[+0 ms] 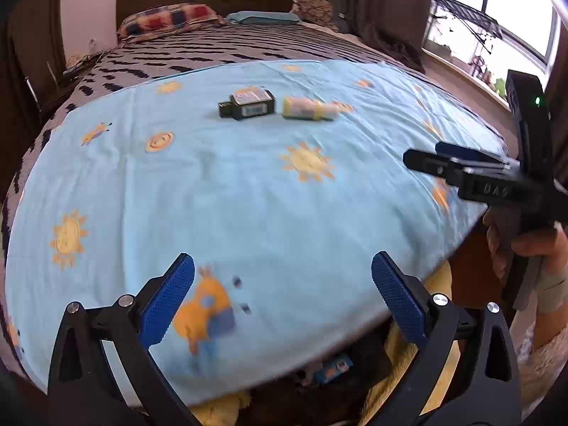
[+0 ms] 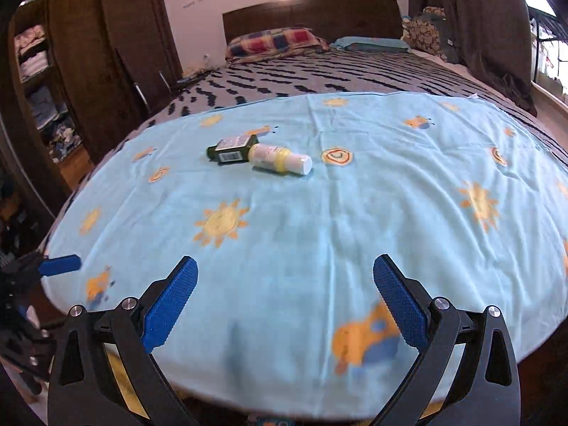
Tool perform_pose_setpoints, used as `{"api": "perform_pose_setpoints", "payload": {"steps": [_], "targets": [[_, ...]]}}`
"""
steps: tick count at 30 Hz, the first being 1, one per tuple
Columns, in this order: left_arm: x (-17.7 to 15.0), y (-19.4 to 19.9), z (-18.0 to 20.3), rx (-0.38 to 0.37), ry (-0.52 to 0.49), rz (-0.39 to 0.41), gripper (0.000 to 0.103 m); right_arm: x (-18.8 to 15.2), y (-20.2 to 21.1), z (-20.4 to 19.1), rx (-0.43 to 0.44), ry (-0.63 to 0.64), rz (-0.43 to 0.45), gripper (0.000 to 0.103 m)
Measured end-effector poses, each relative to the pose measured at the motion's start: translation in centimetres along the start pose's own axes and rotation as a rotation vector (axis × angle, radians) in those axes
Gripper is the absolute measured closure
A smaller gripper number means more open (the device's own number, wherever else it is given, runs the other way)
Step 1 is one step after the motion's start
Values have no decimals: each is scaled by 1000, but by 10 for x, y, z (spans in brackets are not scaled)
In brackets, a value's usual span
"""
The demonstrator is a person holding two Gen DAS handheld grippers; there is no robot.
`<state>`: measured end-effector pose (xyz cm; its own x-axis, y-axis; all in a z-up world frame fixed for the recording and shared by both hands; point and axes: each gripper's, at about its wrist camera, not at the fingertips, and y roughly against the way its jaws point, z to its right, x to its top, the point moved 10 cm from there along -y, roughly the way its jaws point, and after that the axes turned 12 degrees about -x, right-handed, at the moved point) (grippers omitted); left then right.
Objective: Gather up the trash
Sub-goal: 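Raise both open tools back over the two bottles on the bed, then grasp the green bottle with the left tool while the right tool grasps the yellow-white lotion bottle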
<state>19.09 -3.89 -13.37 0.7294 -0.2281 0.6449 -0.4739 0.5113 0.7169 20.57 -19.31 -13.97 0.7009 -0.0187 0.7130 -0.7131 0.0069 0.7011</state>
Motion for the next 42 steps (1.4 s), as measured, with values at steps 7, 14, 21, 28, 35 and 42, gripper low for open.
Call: {"api": "perform_pose_setpoints", "payload": {"steps": [7,14,21,28,35,42], "targets": [[49,-28,-52,67,68,-13,8,50,-62,-12,-34,77,-7,5],[76,-45,-74,89,90,-20,8,70,-117,-37,-43,182,-80,21],[93,-57,-83,99,85,-26,8,68,-141,-42,-22,186,-136,48],[117,-87,-87,95,112,-28,8,74,-132,-14,-17,107,-125,79],[150,-131,-84,111,122,-32,8,74,-117,17,-22,56,-110,79],[159,-169,-92,148,175,-66,8,75,-99,27,-11,48,-85,79]]}}
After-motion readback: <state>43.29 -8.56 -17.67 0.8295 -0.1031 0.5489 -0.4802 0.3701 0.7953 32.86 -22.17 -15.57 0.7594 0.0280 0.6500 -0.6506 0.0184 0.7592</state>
